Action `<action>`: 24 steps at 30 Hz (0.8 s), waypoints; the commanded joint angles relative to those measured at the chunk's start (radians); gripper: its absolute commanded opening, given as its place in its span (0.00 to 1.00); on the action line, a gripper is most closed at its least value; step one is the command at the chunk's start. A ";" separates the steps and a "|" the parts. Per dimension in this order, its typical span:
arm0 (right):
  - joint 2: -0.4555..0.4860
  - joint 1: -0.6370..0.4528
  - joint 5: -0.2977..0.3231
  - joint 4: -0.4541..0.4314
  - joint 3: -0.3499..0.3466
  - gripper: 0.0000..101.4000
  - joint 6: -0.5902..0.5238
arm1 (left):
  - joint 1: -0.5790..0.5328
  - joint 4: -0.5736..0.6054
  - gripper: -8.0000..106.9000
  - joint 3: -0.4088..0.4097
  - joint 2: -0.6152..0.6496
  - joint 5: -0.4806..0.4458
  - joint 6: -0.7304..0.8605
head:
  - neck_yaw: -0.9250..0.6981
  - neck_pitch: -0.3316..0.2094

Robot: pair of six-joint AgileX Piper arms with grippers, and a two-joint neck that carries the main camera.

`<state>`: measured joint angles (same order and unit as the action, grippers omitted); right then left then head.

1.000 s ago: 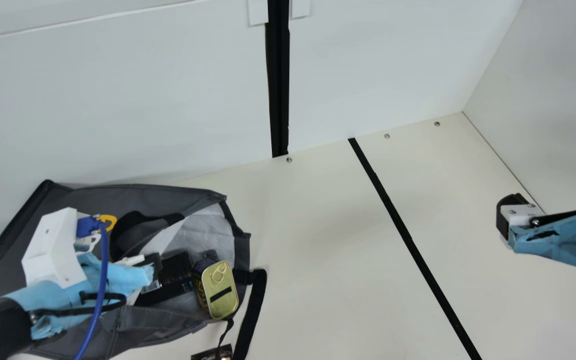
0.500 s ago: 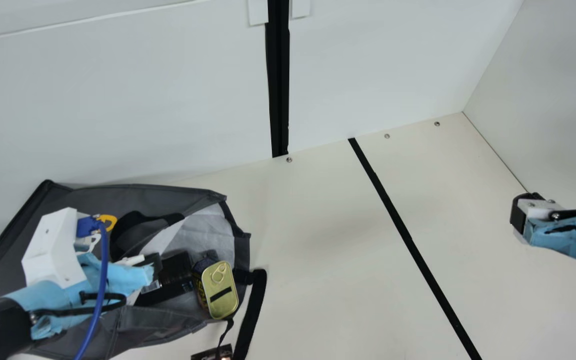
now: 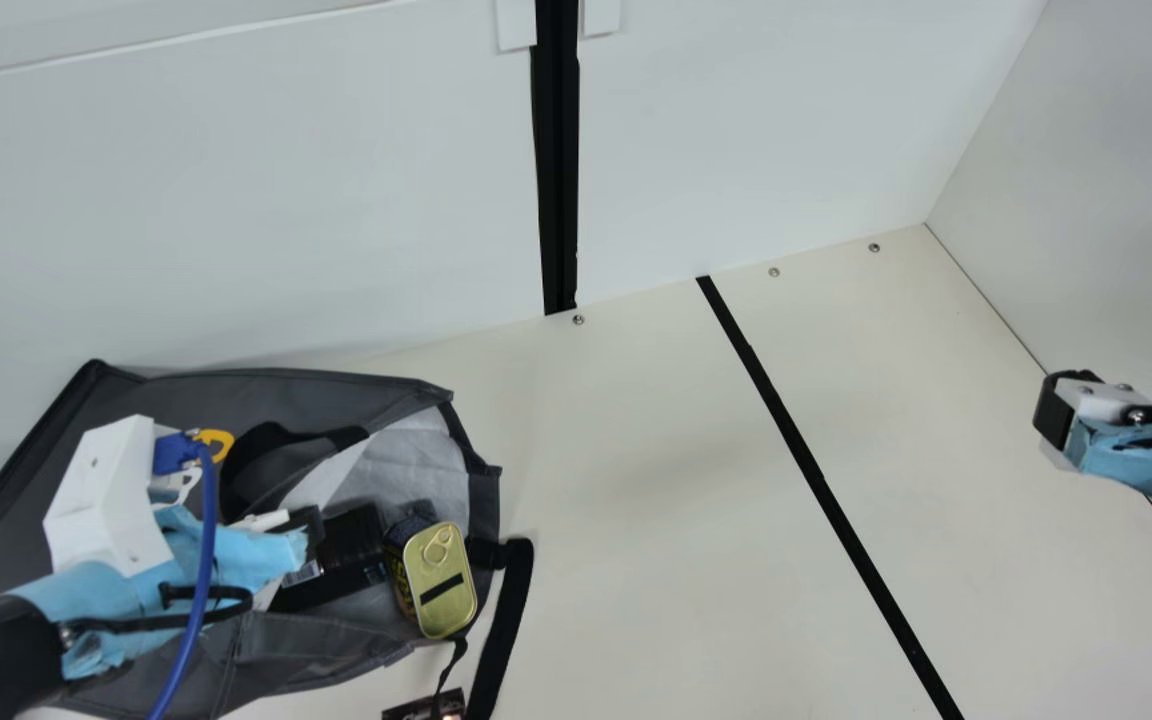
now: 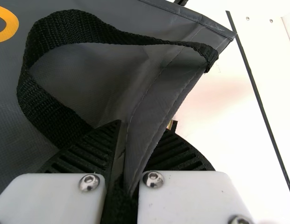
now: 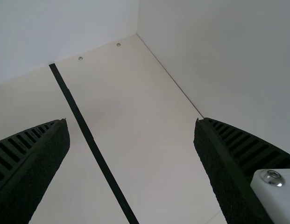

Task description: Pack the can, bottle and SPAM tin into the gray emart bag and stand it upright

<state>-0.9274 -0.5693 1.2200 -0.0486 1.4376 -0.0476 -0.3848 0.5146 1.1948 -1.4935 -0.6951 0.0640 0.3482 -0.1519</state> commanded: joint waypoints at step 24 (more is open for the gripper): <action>0.008 0.014 0.000 0.074 -0.025 0.94 -0.049 | 0.000 0.000 0.00 0.000 0.000 0.000 0.000 | 0.001 -0.023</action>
<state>-0.9193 -0.5572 1.2206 0.0231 1.4144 -0.0963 -0.3848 0.5146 1.1948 -1.4935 -0.6951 0.0640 0.3482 -0.1519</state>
